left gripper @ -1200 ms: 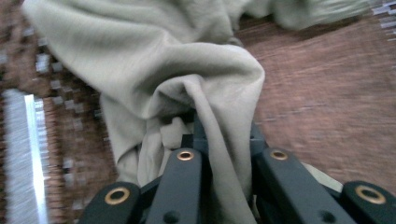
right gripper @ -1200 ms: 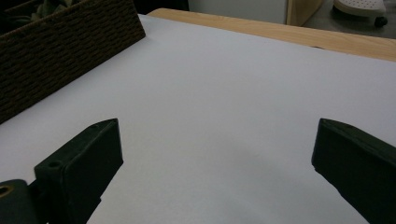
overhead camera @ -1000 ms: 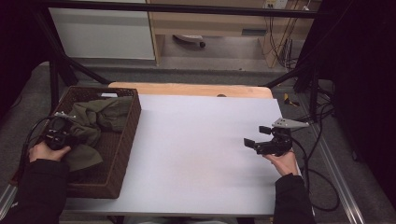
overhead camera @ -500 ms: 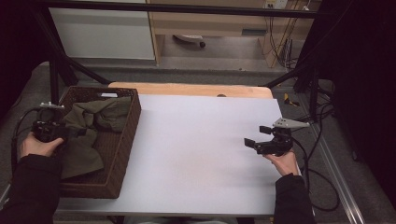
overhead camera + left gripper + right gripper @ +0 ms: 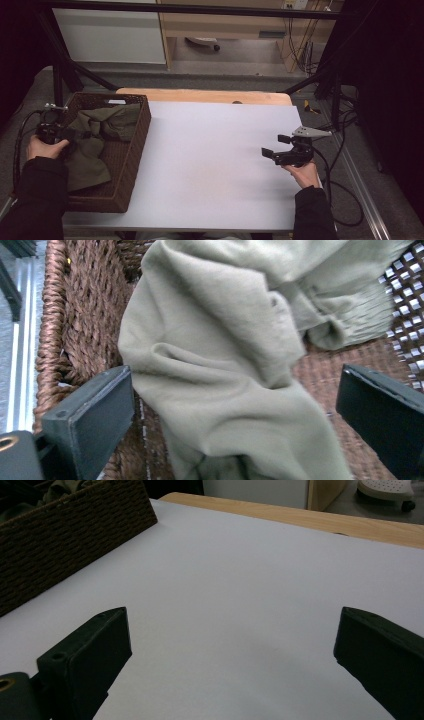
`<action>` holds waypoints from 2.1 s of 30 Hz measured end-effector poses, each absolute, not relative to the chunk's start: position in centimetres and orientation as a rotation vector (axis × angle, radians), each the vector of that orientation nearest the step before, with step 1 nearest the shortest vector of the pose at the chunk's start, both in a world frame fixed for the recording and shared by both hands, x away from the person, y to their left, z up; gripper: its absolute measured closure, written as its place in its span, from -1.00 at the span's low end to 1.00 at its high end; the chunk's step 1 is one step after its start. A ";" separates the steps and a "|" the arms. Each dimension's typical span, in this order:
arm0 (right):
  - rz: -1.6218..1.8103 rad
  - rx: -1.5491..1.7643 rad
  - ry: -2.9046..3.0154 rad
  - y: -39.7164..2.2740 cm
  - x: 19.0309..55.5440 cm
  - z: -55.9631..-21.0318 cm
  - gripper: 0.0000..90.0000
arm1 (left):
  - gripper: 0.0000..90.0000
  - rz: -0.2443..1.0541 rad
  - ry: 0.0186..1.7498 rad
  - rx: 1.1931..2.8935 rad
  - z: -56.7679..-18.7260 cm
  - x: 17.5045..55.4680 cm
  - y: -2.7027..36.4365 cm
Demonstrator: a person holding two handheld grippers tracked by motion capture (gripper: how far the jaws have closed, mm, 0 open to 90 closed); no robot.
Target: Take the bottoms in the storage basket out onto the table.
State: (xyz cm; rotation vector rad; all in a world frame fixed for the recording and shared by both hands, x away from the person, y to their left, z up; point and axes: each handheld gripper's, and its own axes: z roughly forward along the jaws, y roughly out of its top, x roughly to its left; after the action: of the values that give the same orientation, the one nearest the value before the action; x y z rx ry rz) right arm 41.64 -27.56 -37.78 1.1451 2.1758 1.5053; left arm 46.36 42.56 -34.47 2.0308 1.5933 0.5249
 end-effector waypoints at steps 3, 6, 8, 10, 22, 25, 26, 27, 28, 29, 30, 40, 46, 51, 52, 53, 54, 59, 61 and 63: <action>1.501 1.141 2.182 -27.5 41.7 -37.9 -0.94 | -0.95 0.525 1.601 2.012 -34.8 46.7 42.8; 1.499 1.143 2.186 -27.4 41.7 -37.9 -0.94 | -0.94 0.505 1.590 1.997 -35.0 47.0 42.9; 1.500 1.142 2.187 -27.3 41.8 -37.9 -0.94 | -0.93 0.525 1.608 2.004 -35.2 47.3 42.9; 1.494 1.142 2.189 -27.3 41.8 -38.0 -0.94 | -0.94 0.515 1.623 2.002 -35.5 47.5 42.9; 1.495 1.141 2.190 -27.3 41.8 -38.0 -0.94 | -0.86 0.525 1.636 2.020 -36.8 48.1 42.3; 1.493 1.141 2.191 -27.3 41.8 -38.0 -0.94 | -0.81 0.541 1.635 2.049 -36.9 48.1 42.2; 1.492 1.144 2.191 -27.3 41.8 -38.0 -0.94 | -0.80 0.542 1.636 2.047 -36.9 48.1 42.1; 1.492 1.141 2.192 -27.3 41.8 -38.0 -0.94 | -0.78 0.551 1.637 2.048 -36.9 48.1 42.1; 1.491 1.140 2.192 -27.3 41.8 -38.0 -0.94 | -0.76 0.554 1.636 2.051 -36.9 48.0 42.1; 1.491 1.140 2.191 -27.3 41.8 -38.0 -0.94 | -0.74 0.555 1.631 2.059 -36.9 48.0 42.1; 1.491 1.141 2.191 -27.3 41.8 -38.0 -0.94 | -0.70 0.562 1.626 2.053 -36.9 47.9 42.0; 1.491 1.142 2.188 -27.3 41.7 -38.0 -0.94 | -0.38 0.490 1.614 2.057 -37.4 48.1 41.9; 1.489 1.143 2.189 -27.3 41.7 -38.0 -0.94 | -0.18 0.474 1.658 2.080 -37.8 48.2 41.7; 1.491 1.142 2.190 -27.3 41.7 -38.0 -0.94 | 0.13 0.468 1.666 2.101 -38.0 48.2 41.4; 1.492 1.142 2.189 -27.3 41.7 -38.0 -0.94 | 0.21 0.457 1.672 2.109 -38.0 48.2 41.4; 1.492 1.143 2.189 -27.3 41.7 -38.0 -0.94 | 0.33 0.453 1.667 2.115 -38.0 48.2 41.4; 1.492 1.142 2.190 -27.3 41.7 -38.0 -0.94 | 0.44 0.446 1.666 2.117 -38.0 48.2 41.3; 1.493 1.142 2.190 -27.3 41.7 -38.0 -0.94 | 0.76 0.434 1.650 2.129 -37.9 48.0 41.2; 1.491 1.143 2.191 -27.3 41.7 -38.0 -0.94 | 0.78 0.425 1.646 2.125 -37.8 47.9 41.2; 1.493 1.143 2.189 -27.3 41.7 -37.9 -0.94 | 0.79 0.426 1.635 2.126 -37.6 47.8 41.1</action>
State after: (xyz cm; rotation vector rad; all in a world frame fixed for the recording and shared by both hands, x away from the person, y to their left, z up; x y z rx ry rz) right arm 41.70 -27.30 -37.94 1.1427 2.1890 1.4930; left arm 47.80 41.13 -37.63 2.1258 1.6349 0.4261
